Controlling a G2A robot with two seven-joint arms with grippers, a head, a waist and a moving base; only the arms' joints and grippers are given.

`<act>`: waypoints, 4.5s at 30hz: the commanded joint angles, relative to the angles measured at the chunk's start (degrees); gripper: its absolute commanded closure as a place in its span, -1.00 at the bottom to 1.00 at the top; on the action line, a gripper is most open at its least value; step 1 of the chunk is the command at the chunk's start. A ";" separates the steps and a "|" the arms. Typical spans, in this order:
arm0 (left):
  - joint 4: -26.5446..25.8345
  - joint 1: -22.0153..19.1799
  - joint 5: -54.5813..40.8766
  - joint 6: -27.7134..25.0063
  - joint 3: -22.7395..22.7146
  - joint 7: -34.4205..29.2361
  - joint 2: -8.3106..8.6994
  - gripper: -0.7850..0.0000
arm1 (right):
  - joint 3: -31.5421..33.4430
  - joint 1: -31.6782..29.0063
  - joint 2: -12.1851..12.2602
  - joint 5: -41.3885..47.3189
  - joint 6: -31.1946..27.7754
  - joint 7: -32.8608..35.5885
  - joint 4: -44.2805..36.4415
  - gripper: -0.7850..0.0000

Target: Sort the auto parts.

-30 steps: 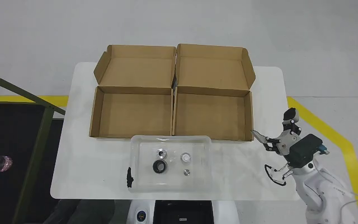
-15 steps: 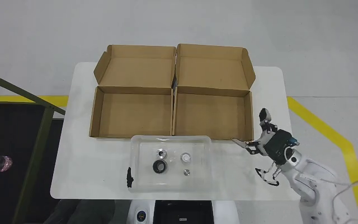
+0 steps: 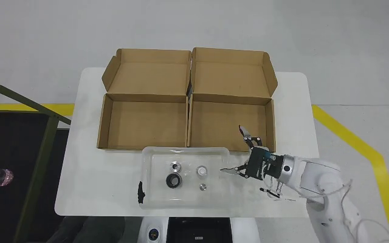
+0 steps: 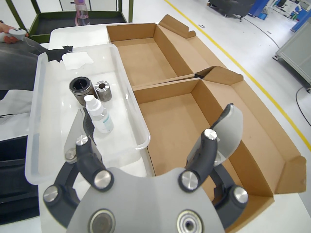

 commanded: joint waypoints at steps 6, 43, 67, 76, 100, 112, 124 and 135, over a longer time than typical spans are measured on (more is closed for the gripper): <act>0.00 0.00 0.00 0.00 0.00 0.00 0.00 -1.00 | -6.11 3.57 0.10 0.98 -1.43 6.17 0.60 -1.00; 0.00 0.00 0.00 0.00 0.00 0.00 0.00 -1.00 | -23.54 10.74 0.80 0.33 -0.02 20.90 5.47 -0.76; 0.00 0.00 0.00 0.00 0.00 0.00 0.00 -1.00 | -25.19 13.28 1.73 1.19 2.15 22.15 7.97 1.00; 0.00 0.00 0.00 0.00 0.00 0.00 0.00 -1.00 | -24.02 12.99 2.36 1.68 1.04 17.66 5.72 1.00; 0.00 0.00 0.00 0.00 0.00 0.00 0.00 -1.00 | -16.78 14.91 3.88 -1.03 0.62 -2.12 -2.85 1.00; 0.00 0.00 0.00 0.00 0.00 0.00 0.00 -1.00 | -13.04 17.17 4.14 0.90 3.36 -9.23 -4.03 1.00; 0.00 0.00 0.00 0.00 0.00 0.00 0.00 -1.00 | -13.37 19.03 4.13 2.30 4.81 -11.74 0.64 1.00; 0.00 0.00 0.00 0.00 0.00 0.00 0.00 -1.00 | -17.34 23.74 3.40 5.02 7.31 -8.20 8.97 1.00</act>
